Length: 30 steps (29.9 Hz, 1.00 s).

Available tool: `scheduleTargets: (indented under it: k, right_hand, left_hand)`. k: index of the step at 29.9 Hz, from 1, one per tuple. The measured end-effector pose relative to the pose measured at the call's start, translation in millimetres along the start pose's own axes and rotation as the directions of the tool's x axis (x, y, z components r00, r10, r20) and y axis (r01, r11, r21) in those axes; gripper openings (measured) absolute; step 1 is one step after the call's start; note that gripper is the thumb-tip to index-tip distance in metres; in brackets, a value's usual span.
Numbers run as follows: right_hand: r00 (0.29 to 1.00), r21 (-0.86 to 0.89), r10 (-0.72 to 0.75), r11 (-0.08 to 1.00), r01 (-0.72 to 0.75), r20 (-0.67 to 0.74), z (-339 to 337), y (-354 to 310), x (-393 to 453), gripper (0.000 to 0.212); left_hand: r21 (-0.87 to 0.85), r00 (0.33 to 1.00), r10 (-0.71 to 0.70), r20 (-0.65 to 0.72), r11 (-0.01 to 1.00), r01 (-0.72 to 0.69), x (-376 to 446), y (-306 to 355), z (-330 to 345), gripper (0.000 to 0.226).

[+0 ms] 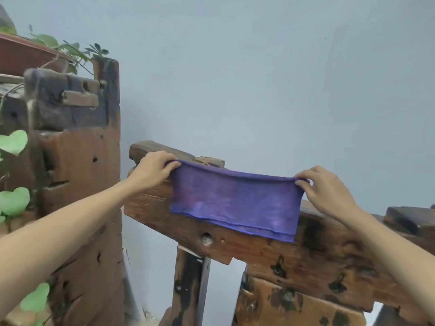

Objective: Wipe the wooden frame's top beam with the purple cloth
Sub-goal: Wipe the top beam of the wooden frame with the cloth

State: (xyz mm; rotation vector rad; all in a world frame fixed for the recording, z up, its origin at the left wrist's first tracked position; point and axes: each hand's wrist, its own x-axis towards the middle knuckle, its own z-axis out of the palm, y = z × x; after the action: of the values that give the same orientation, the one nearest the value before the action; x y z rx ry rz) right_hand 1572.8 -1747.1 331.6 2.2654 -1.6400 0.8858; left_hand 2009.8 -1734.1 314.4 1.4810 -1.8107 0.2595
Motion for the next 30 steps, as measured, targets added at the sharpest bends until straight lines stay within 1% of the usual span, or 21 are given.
scheduleTargets:
  k: [2, 4, 6, 7, 9, 10, 12, 13, 14, 15, 16, 17, 18, 20, 22, 23, 24, 26, 28, 29, 30]
  right_hand:
    - [0.998, -0.047, -0.004, 0.999, 0.002, -0.055, -5, -8, 19, 0.02]
    - [0.993, -0.123, -0.036, 0.992, 0.022, -0.112, -3, -17, 50, 0.021]
    - [0.993, -0.18, -0.005, 0.984, -0.016, -0.12, 4, -28, 85, 0.024]
    - [0.994, -0.154, 0.042, 0.986, -0.057, -0.101, 11, -37, 101, 0.027]
    - [0.983, 0.03, 0.182, 0.983, -0.181, -0.006, 34, -59, 126, 0.037]
    - [0.977, 0.109, 0.202, 0.972, -0.208, 0.067, 47, -74, 129, 0.044]
    - [0.972, 0.187, 0.093, 0.973, -0.134, 0.215, 83, -110, 120, 0.056]
    - [0.966, 0.166, 0.027, 0.984, -0.071, 0.256, 98, -127, 106, 0.061]
    - [0.969, 0.135, -0.003, 0.99, -0.032, 0.249, 113, -141, 92, 0.065]
    - [0.982, 0.088, 0.013, 0.996, -0.03, 0.187, 124, -151, 79, 0.067]
    - [0.996, 0.012, 0.048, 0.999, -0.049, 0.078, 130, -157, 69, 0.069]
    - [0.998, -0.065, 0.058, 0.996, -0.06, -0.035, 134, -160, 60, 0.07]
    - [0.993, -0.122, 0.018, 0.992, -0.033, -0.117, 144, -169, 53, 0.068]
    - [0.956, -0.111, -0.048, 0.994, 0.016, -0.289, 152, -164, 41, 0.058]
    - [0.895, -0.088, -0.124, 0.992, 0.096, -0.429, 163, -160, 33, 0.048]
    - [0.861, -0.103, -0.154, 0.988, 0.119, -0.486, 170, -160, 28, 0.046]
    - [0.829, -0.135, -0.183, 0.982, 0.131, -0.529, 182, -161, 24, 0.047]
    - [0.803, -0.206, -0.206, 0.973, 0.106, -0.559, 202, -170, 17, 0.056]
    - [0.823, -0.258, -0.202, 0.964, 0.07, -0.531, 221, -188, 16, 0.065]
    - [0.834, -0.281, -0.222, 0.956, 0.084, -0.505, 231, -199, 14, 0.066]
    - [0.841, -0.3, -0.265, 0.945, 0.129, -0.472, 242, -212, 11, 0.066]
  left_hand:
    - [-0.013, 0.999, -0.025, -0.034, 1.0, 0.025, 9, 0, -5, 0.023]
    - [-0.016, 0.991, -0.076, -0.114, 0.997, 0.075, 23, -5, -8, 0.023]
    - [0.002, 0.969, -0.138, -0.204, 0.99, 0.141, 33, -9, -9, 0.023]
    - [0.024, 0.961, -0.165, -0.223, 0.984, 0.175, 37, -13, -7, 0.022]
    - [0.089, 0.947, -0.225, -0.228, 0.964, 0.251, 38, -23, -2, 0.022]
    - [0.114, 0.941, -0.247, -0.23, 0.954, 0.278, 34, -25, 2, 0.023]
    - [0.143, 0.939, -0.223, -0.263, 0.953, 0.267, 28, -34, 10, 0.022]
    - [0.141, 0.939, -0.2, -0.279, 0.959, 0.246, 26, -39, 14, 0.021]
    - [0.119, 0.931, -0.211, -0.297, 0.959, 0.255, 24, -45, 17, 0.021]
    - [0.087, 0.91, -0.24, -0.338, 0.955, 0.284, 23, -52, 23, 0.023]
    - [0.048, 0.874, -0.298, -0.384, 0.939, 0.341, 25, -57, 27, 0.027]
    - [0.003, 0.823, -0.374, -0.429, 0.91, 0.415, 31, -59, 30, 0.031]
    - [-0.075, 0.755, -0.484, -0.442, 0.859, 0.507, 31, -69, 30, 0.036]
    - [-0.358, 0.663, -0.667, -0.341, 0.744, 0.564, 39, -74, 34, 0.044]
    - [-0.719, 0.615, -0.78, -0.114, 0.492, 0.491, 39, -90, 35, 0.064]
    - [-0.814, 0.605, -0.796, -0.011, 0.358, 0.457, 38, -103, 38, 0.078]
    - [-0.856, 0.615, -0.787, 0.056, 0.279, 0.435, 33, -105, 37, 0.086]
    - [-0.887, 0.644, -0.755, 0.128, 0.204, 0.415, 27, -108, 36, 0.079]
    - [-0.86, 0.704, -0.677, 0.214, 0.21, 0.464, 27, -108, 31, 0.083]
    - [-0.847, 0.727, -0.628, 0.276, 0.199, 0.493, 28, -110, 29, 0.083]
    - [-0.815, 0.727, -0.599, 0.336, 0.201, 0.543, 26, -106, 22, 0.082]
